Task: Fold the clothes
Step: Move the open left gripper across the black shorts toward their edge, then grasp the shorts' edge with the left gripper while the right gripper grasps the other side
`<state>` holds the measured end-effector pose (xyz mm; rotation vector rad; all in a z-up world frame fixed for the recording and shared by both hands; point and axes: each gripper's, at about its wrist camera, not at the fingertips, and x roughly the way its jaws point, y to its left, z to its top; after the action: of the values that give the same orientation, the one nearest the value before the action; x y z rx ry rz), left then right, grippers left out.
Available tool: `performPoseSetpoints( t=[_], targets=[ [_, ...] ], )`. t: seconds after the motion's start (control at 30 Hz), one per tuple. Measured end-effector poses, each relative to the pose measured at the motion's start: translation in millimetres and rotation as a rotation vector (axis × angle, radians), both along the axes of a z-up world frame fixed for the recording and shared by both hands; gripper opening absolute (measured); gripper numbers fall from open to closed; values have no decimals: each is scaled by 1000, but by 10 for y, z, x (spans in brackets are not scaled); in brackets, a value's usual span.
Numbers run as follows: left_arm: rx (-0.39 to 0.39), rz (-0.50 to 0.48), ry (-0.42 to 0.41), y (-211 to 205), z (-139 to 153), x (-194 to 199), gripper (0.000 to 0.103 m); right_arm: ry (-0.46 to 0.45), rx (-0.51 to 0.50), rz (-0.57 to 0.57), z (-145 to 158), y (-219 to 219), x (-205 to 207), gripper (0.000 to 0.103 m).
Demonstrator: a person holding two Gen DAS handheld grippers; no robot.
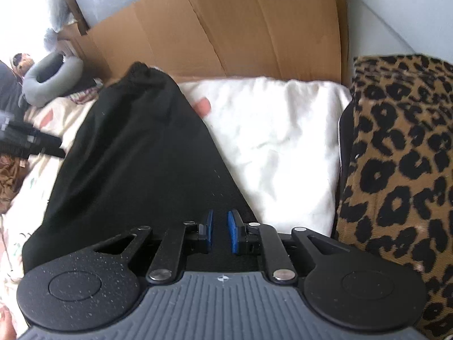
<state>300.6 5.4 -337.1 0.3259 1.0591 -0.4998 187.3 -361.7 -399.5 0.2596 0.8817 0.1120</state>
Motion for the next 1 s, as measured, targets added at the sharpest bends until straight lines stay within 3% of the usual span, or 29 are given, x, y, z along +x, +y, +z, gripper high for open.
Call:
performPoseSetpoints(
  t=[0.27,0.47,0.53,0.6,0.77,1.0],
  targets=[
    [-3,93,-8,726,104,-479,52,2,37,-27,220,71,-161,25],
    [-68,167,-18,1015,39,-907,52,-6,18,14,409,271,-289,27],
    [-83,182,-22,1044,1,-1025,52,-18,20,28,483,347,-333,36],
    [-107,208,-10,1064,-61,-1120,52,-30,24,46,559,427,-373,37],
    [-136,200,10,1013,-199,-1224,52,-23,21,160,686,710,-415,37],
    [-129,172,65,982,-416,-1336,52,53,39,399,556,1286,-550,37]
  ],
)
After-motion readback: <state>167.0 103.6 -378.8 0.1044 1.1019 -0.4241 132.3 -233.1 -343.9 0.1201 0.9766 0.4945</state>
